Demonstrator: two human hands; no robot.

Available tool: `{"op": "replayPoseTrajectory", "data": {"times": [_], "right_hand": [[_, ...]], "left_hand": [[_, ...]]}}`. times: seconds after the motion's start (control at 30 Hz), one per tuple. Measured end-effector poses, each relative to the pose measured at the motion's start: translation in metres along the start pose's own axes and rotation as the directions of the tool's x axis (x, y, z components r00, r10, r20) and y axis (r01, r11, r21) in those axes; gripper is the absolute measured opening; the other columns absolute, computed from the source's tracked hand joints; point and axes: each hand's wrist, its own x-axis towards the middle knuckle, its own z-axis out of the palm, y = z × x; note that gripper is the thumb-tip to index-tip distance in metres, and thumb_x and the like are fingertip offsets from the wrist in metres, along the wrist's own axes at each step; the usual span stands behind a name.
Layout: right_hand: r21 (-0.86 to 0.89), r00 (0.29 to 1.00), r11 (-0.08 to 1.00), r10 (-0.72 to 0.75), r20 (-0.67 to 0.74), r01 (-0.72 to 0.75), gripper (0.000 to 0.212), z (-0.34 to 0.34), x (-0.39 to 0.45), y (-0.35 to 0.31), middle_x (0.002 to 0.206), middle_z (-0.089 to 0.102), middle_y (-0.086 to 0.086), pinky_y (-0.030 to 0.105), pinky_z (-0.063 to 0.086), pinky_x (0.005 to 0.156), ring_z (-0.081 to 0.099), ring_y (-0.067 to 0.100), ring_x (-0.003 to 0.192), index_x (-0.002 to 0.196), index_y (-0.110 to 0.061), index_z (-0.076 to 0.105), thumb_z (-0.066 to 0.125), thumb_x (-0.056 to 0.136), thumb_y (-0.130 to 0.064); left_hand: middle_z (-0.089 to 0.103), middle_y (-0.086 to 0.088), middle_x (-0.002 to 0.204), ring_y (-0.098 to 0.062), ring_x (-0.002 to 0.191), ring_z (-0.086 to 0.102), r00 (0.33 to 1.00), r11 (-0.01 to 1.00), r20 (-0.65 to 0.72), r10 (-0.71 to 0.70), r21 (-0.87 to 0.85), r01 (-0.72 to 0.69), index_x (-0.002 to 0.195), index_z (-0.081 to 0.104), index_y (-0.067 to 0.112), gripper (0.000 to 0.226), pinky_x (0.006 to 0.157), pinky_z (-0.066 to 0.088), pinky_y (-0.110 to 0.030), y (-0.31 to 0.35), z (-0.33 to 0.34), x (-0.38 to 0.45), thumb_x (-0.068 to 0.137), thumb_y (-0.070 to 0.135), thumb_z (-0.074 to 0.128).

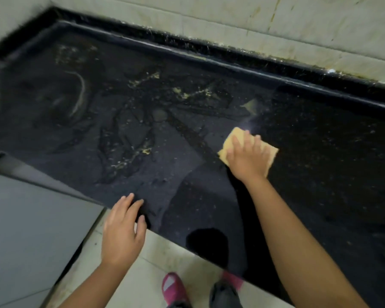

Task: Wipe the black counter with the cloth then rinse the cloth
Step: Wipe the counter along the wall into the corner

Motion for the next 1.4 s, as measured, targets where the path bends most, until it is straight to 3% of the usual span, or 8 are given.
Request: {"op": "replayPoseTrajectory", "data": {"times": [0.3,0.47,0.63,0.87,1.03,1.13,1.3,1.4], "right_hand": [[-0.195,0.885,0.863,-0.451,0.119,0.466,0.043,0.072,-0.124,-0.083,0.131,0.057,-0.001,0.040,0.015,0.105,0.040,0.024,0.123,0.123,-0.033,0.050,0.023,0.091,-0.043],[-0.234,0.975,0.946,-0.212,0.074,0.223,0.067,0.050,-0.134,-0.012,0.147,0.036,-0.005,0.041,0.029,0.107,0.036,0.024,0.134,0.135,-0.032,0.038,-0.005,0.091,-0.057],[-0.072,0.976,0.974,0.214,-0.033,-0.215,0.049,0.027,-0.089,-0.031,0.158,-0.002,-0.001,0.044,0.003,0.115,-0.003,0.024,0.145,0.146,-0.030,0.014,0.021,0.099,-0.038],[-0.123,0.982,0.974,-0.186,0.042,0.190,0.066,0.074,-0.094,-0.164,0.158,0.002,-0.001,0.047,0.007,0.114,0.001,0.028,0.145,0.145,-0.033,0.019,-0.002,0.085,-0.050],[-0.218,0.951,0.926,-0.306,0.048,0.309,0.051,0.087,-0.123,-0.167,0.130,0.058,0.000,0.046,0.048,0.092,0.055,0.028,0.119,0.121,-0.032,0.056,0.012,0.097,-0.040],[-0.258,0.930,0.893,-0.350,0.116,0.368,0.050,0.087,-0.138,-0.122,0.135,0.053,-0.002,0.037,0.018,0.107,0.037,0.022,0.127,0.127,-0.035,0.043,0.004,0.098,-0.044],[-0.202,0.989,0.968,-0.149,0.027,0.151,0.082,0.054,-0.112,-0.069,0.154,0.016,-0.006,0.041,0.015,0.112,0.016,0.021,0.142,0.143,-0.032,0.027,-0.012,0.080,-0.067],[-0.121,0.997,0.990,0.068,-0.023,-0.070,0.054,0.040,-0.069,-0.085,0.158,0.000,-0.003,0.041,0.004,0.115,-0.001,0.022,0.145,0.146,-0.032,0.013,0.012,0.095,-0.049]], "left_hand": [[0.061,-0.023,0.118,-0.042,0.111,0.055,0.999,1.000,0.046,0.009,0.000,-0.009,0.108,0.065,-0.001,0.051,0.087,0.045,-0.055,-0.047,0.007,0.020,0.084,0.029,0.031],[0.063,-0.020,0.116,-0.031,0.115,0.047,0.996,0.996,-0.046,0.077,-0.033,-0.078,0.106,0.066,0.001,0.058,0.091,0.043,-0.045,-0.060,0.020,0.016,0.097,0.035,0.020],[0.063,-0.020,0.114,-0.027,0.114,0.041,0.986,0.986,-0.077,0.149,-0.067,-0.154,0.106,0.065,0.001,0.067,0.088,0.032,-0.038,-0.066,0.024,0.020,0.098,0.039,0.011],[0.048,-0.019,0.129,-0.030,0.115,0.039,0.963,0.977,-0.210,0.167,-0.099,-0.191,0.124,0.042,0.012,0.048,0.085,0.047,-0.043,-0.092,0.005,0.031,0.098,0.042,0.014],[0.053,-0.031,0.123,-0.044,0.110,0.048,0.976,0.996,-0.214,0.033,-0.074,-0.050,0.117,0.055,-0.005,0.049,0.089,0.042,-0.057,-0.138,-0.018,0.072,0.088,0.029,0.034],[0.056,-0.031,0.119,-0.049,0.107,0.053,0.986,0.995,-0.167,-0.027,-0.101,0.010,0.113,0.059,-0.009,0.053,0.089,0.042,-0.057,-0.158,-0.026,0.102,0.086,0.029,0.032],[0.054,-0.021,0.128,-0.039,0.124,0.045,0.997,0.996,-0.051,0.059,-0.061,-0.062,0.120,0.059,0.000,0.050,0.102,0.028,-0.054,-0.166,-0.012,0.112,0.085,0.031,0.038],[0.056,-0.016,0.128,-0.034,0.124,0.047,0.998,0.997,-0.046,0.043,-0.060,-0.046,0.118,0.061,0.006,0.059,0.101,0.029,-0.048,-0.165,-0.008,0.111,0.083,0.038,0.027]]}}
